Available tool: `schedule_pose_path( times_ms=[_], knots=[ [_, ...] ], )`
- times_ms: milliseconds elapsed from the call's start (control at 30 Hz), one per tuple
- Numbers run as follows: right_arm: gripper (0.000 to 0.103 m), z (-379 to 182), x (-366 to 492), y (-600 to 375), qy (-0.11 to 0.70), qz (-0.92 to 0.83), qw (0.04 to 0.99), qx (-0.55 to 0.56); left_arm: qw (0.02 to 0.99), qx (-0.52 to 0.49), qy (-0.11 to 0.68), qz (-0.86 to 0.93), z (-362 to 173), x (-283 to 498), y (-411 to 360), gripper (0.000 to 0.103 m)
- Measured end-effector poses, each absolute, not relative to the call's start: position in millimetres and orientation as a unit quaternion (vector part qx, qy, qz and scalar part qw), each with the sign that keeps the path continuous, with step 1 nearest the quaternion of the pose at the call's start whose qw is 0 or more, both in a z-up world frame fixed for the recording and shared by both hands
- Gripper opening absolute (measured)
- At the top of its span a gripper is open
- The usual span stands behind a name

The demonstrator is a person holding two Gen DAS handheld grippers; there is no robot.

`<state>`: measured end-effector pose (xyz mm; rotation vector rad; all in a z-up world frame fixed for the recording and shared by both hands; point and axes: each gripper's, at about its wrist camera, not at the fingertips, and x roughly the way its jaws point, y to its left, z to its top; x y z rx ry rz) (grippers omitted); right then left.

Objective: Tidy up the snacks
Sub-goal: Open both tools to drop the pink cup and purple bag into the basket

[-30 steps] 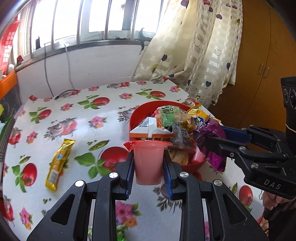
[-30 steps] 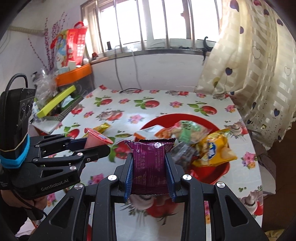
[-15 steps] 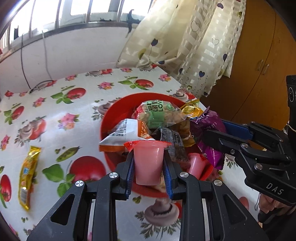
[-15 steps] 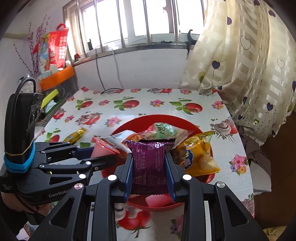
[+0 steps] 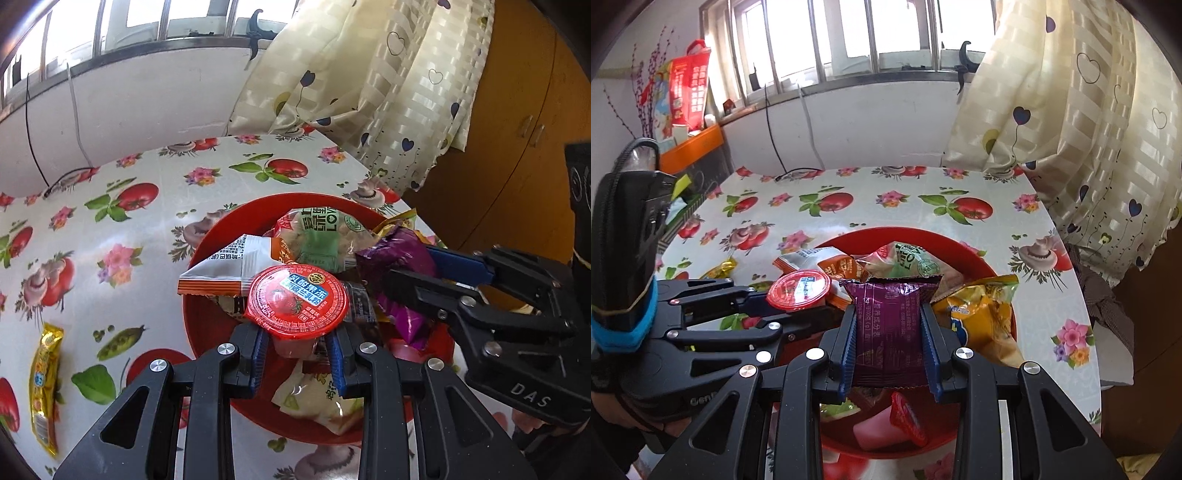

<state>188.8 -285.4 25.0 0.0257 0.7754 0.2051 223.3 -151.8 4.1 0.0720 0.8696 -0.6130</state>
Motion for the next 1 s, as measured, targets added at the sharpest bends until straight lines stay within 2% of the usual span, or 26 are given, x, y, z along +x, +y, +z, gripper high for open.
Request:
schedule_pose_path(
  times_ms=[200,300,433,467,1000],
  knots=[
    [0.030,15.6,196.4,-283.6,0.394,0.102,0.913,0.010,0.857,0.037,0.422,-0.294,-0.7,218.7,-149.3,0.031],
    [0.031,15.3,194.4,-282.6,0.395,0.103,0.913,0.010,0.859,0.040,0.418,-0.294,-0.6,214.2,-147.2,0.037],
    [0.033,21.0,189.9,-283.4,0.388,0.097,0.917,0.011,0.860,0.035,0.413,-0.297,1.8,209.9,-143.8,0.062],
    [0.034,22.3,188.6,-283.5,0.386,0.097,0.917,0.012,0.862,0.036,0.410,-0.297,4.1,208.1,-143.4,0.064],
    [0.040,48.3,149.8,-279.6,0.364,0.099,0.926,0.017,0.879,0.038,0.387,-0.276,32.8,175.3,-126.1,0.065]
  ],
)
